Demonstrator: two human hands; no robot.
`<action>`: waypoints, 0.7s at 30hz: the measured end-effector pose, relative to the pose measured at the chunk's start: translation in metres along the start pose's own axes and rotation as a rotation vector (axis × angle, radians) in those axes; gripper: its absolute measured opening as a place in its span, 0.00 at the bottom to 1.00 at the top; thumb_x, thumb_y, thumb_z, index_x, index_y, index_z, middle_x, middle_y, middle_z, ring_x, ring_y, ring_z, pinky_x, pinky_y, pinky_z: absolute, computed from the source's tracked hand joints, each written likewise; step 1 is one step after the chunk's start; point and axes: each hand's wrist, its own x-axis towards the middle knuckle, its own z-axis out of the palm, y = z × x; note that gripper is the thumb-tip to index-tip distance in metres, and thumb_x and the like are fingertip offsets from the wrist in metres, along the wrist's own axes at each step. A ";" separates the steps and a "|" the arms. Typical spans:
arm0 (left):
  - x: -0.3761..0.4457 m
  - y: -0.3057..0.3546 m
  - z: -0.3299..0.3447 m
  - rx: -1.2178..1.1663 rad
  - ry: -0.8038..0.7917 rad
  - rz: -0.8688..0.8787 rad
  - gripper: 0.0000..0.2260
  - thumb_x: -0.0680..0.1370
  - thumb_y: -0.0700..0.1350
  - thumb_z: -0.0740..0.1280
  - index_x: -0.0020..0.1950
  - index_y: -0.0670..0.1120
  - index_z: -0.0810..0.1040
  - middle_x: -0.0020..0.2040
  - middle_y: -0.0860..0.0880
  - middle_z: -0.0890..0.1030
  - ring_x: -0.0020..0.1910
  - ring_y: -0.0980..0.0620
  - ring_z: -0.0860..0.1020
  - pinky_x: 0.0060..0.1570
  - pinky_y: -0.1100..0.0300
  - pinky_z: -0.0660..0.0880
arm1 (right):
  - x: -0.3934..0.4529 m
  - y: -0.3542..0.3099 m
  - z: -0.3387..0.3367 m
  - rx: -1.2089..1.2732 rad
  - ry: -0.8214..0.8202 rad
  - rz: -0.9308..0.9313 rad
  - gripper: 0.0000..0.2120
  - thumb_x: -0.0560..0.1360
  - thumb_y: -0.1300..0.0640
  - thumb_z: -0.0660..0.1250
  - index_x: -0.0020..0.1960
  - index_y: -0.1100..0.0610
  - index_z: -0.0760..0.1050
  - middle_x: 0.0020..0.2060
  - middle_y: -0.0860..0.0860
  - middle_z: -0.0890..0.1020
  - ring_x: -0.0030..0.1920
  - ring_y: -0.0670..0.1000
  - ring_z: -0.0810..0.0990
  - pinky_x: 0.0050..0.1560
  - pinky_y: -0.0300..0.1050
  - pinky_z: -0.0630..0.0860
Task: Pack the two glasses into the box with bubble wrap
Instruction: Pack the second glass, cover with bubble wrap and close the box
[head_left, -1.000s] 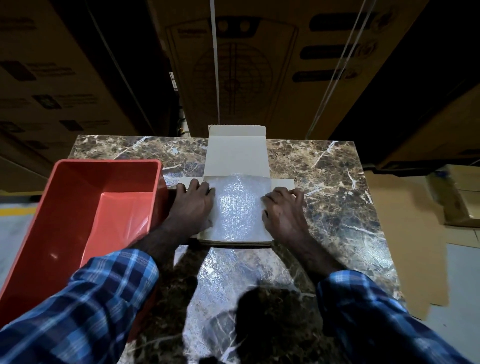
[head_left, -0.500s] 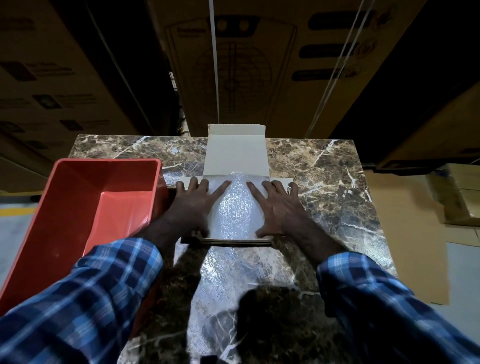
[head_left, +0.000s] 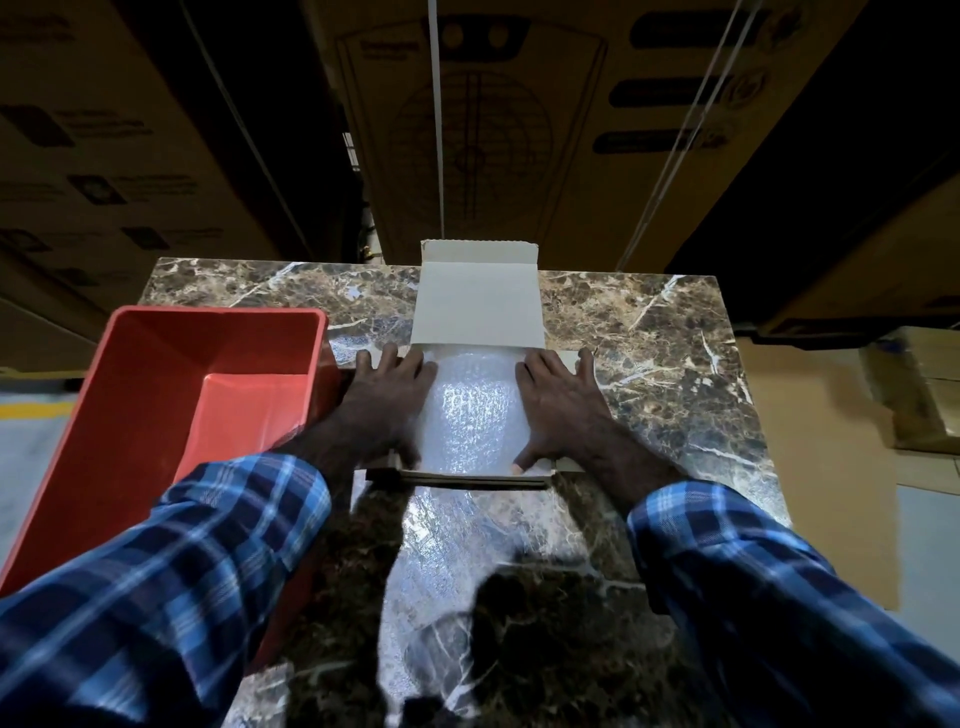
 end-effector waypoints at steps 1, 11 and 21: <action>0.000 0.000 -0.001 0.002 -0.003 0.003 0.60 0.56 0.66 0.80 0.78 0.45 0.53 0.77 0.44 0.56 0.75 0.37 0.56 0.71 0.33 0.58 | 0.000 0.001 0.000 -0.005 0.000 -0.005 0.65 0.57 0.24 0.72 0.77 0.63 0.52 0.77 0.57 0.57 0.78 0.56 0.53 0.73 0.72 0.45; 0.003 0.005 0.000 0.029 0.045 -0.015 0.59 0.54 0.64 0.81 0.77 0.44 0.58 0.76 0.46 0.58 0.73 0.39 0.58 0.69 0.37 0.60 | 0.005 -0.007 0.004 -0.038 -0.019 0.020 0.67 0.56 0.27 0.75 0.78 0.64 0.49 0.78 0.59 0.54 0.79 0.58 0.48 0.72 0.74 0.41; -0.003 0.005 -0.003 -0.146 -0.038 -0.056 0.65 0.60 0.57 0.83 0.82 0.47 0.40 0.81 0.43 0.46 0.78 0.33 0.48 0.72 0.30 0.49 | 0.001 0.006 -0.004 0.136 -0.125 -0.010 0.67 0.61 0.32 0.77 0.80 0.61 0.39 0.80 0.58 0.46 0.80 0.55 0.41 0.73 0.68 0.36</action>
